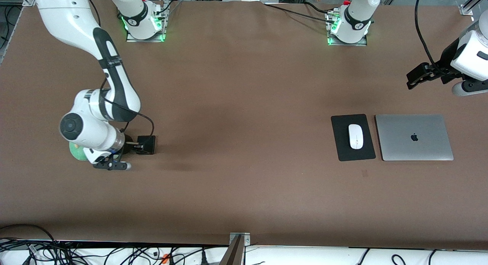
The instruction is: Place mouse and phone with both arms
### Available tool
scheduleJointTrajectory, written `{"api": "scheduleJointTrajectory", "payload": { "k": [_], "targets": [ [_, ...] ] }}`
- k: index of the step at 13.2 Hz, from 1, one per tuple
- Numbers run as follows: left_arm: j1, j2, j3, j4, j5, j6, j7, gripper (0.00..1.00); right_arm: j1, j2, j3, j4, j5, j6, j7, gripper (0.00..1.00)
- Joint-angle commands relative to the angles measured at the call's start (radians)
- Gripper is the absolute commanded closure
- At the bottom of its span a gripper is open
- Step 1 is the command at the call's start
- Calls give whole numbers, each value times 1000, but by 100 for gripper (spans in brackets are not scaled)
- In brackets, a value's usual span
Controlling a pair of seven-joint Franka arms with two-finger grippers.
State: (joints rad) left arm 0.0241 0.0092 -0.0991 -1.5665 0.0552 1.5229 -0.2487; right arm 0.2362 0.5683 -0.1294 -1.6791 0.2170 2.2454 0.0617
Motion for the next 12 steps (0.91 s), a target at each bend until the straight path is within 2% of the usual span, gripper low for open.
{"api": "scheduleJointTrajectory", "payload": {
  "k": [1, 4, 7, 9, 11, 12],
  "targets": [
    [-7, -8, 13, -15, -28, 10, 23, 0, -41, -86, 4, -4, 19, -59, -59, 0],
    [-6, -3, 13, -12, -28, 16, 23, 0, -48, -189, -36, -4, 16, -160, -83, 0],
    [-1, 0, 13, -9, -28, 17, 23, 0, -48, -296, -111, -5, 4, -313, -209, 0],
    [0, 2, 13, -7, -28, 17, 23, 0, -46, -359, -141, -7, -54, -397, -211, 0],
    [4, 2, 15, -7, -28, 19, 23, 0, -43, -418, -141, -7, -132, -449, -197, 0],
    [4, 2, 15, -7, -28, 19, 23, 0, -41, -439, -141, -5, -137, -469, -195, 0]
  ]
}}
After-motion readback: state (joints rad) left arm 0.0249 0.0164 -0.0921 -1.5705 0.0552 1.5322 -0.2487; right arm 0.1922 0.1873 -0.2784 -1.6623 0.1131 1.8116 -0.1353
